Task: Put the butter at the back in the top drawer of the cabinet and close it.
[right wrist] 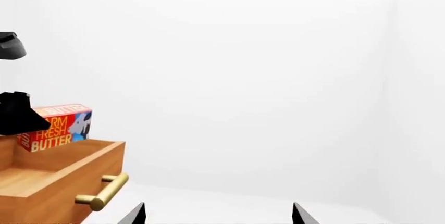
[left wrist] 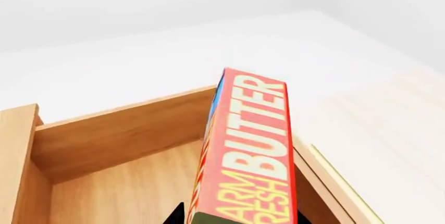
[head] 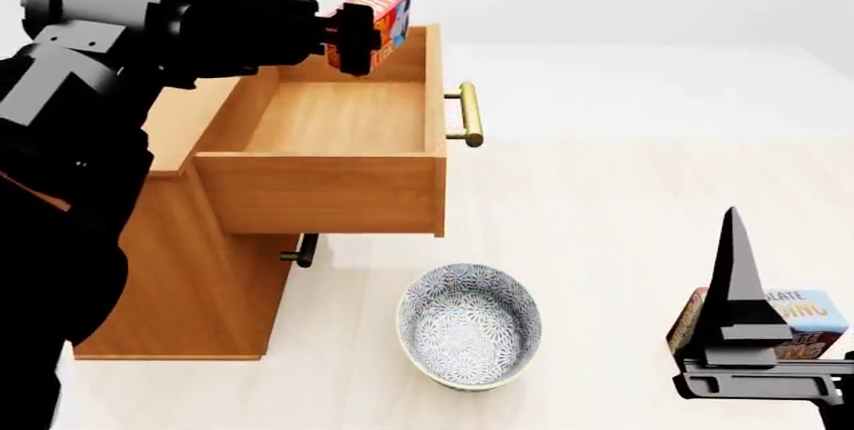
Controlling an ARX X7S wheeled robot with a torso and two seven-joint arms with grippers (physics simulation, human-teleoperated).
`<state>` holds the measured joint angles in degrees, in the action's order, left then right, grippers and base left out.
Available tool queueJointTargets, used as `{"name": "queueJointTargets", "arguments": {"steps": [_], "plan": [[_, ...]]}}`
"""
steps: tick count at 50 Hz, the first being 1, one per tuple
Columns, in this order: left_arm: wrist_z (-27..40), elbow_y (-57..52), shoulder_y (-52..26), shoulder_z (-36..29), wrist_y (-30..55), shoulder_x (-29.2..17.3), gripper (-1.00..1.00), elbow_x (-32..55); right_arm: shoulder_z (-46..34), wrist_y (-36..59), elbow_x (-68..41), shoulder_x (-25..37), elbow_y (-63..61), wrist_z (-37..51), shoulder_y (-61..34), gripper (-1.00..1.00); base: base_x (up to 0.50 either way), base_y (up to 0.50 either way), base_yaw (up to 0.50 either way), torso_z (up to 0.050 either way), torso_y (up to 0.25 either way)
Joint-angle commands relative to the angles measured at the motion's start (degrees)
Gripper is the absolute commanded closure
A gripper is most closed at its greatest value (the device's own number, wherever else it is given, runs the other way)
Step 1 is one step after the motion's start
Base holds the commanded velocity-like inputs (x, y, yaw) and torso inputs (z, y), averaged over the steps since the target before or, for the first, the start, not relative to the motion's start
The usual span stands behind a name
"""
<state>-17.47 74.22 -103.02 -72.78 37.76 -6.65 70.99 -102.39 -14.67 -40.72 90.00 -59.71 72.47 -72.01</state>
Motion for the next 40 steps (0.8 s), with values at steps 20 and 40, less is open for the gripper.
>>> {"name": "queueJointTargets", "arguments": {"steps": [20,40], "plan": [[-4.4,0.8,4.0,48.7,8.3,4.4,1.00,-47.9,-0.6,-2.1,0.7,0.0,2.0,-0.1,1.2,-1.00,0.00,0.00,0.00,0.001,0.002],[-5.9,0.8,5.5,64.8,10.9,6.4,1.00,-66.7,-1.5,-4.5,1.9,0.0,3.9,-0.1,2.5,-1.00,0.00,0.00,0.00,0.001,0.001]]}}
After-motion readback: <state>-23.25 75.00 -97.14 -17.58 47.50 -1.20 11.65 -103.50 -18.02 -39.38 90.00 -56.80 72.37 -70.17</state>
